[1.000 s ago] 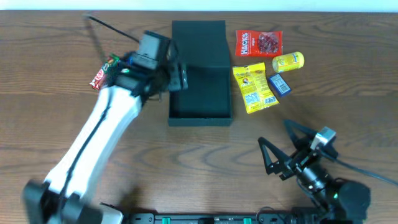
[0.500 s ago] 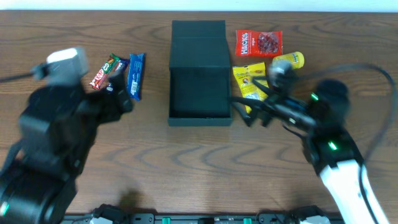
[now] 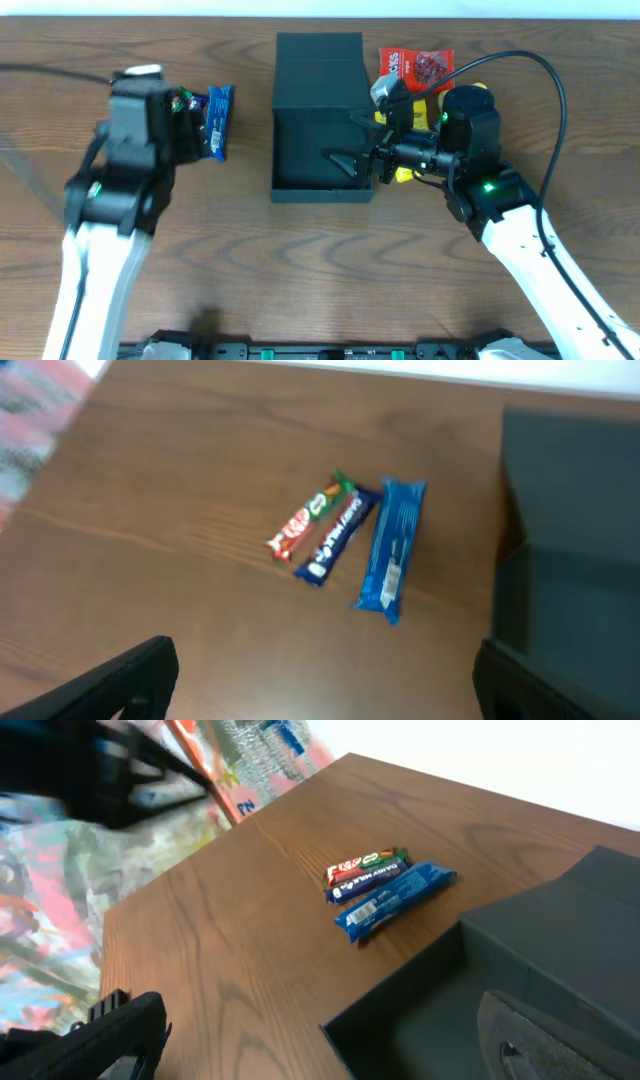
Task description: Pack container
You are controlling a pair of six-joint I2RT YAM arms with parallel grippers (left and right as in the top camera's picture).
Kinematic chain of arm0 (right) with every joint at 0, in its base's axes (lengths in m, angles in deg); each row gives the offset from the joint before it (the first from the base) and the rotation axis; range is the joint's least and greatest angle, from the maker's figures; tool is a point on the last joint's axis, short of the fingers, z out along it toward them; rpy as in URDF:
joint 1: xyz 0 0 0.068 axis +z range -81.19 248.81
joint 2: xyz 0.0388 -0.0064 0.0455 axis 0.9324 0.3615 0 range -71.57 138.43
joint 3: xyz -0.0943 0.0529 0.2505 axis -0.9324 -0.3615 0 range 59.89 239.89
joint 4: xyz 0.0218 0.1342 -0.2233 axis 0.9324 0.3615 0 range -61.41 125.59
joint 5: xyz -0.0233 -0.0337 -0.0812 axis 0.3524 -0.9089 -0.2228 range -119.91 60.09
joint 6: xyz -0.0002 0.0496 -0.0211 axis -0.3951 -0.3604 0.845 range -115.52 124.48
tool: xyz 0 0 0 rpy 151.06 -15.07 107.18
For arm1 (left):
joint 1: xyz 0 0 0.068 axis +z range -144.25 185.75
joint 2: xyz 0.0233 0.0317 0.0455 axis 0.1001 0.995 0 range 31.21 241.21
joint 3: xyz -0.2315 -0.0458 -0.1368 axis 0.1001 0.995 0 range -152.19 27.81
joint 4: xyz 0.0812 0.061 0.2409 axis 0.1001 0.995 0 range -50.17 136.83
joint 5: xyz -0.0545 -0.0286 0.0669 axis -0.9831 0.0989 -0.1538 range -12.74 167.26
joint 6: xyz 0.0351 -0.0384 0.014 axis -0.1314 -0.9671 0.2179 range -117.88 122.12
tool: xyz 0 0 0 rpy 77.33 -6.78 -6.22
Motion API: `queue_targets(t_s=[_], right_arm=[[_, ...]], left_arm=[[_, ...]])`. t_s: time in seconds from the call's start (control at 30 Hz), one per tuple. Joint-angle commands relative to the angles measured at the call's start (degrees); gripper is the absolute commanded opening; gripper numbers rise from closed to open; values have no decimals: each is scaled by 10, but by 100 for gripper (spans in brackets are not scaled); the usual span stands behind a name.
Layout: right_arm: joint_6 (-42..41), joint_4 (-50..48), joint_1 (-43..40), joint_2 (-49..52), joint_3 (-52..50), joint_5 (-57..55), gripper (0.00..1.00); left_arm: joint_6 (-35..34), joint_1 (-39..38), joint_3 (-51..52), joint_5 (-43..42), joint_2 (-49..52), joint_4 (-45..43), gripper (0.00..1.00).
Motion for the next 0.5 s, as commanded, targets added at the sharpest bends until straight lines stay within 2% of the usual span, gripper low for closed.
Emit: queue_targets(t_s=[0.0, 0.2, 0.47], right_arm=[[14, 2, -5, -2, 12, 3, 99], [16, 15, -8, -2, 12, -8, 99], [16, 83, -66, -2, 12, -59, 99]], left_arm=[[47, 24, 12, -54, 82, -35, 95], [93, 36, 12, -94, 230, -139, 96], [92, 36, 12, -114, 345, -203, 97]])
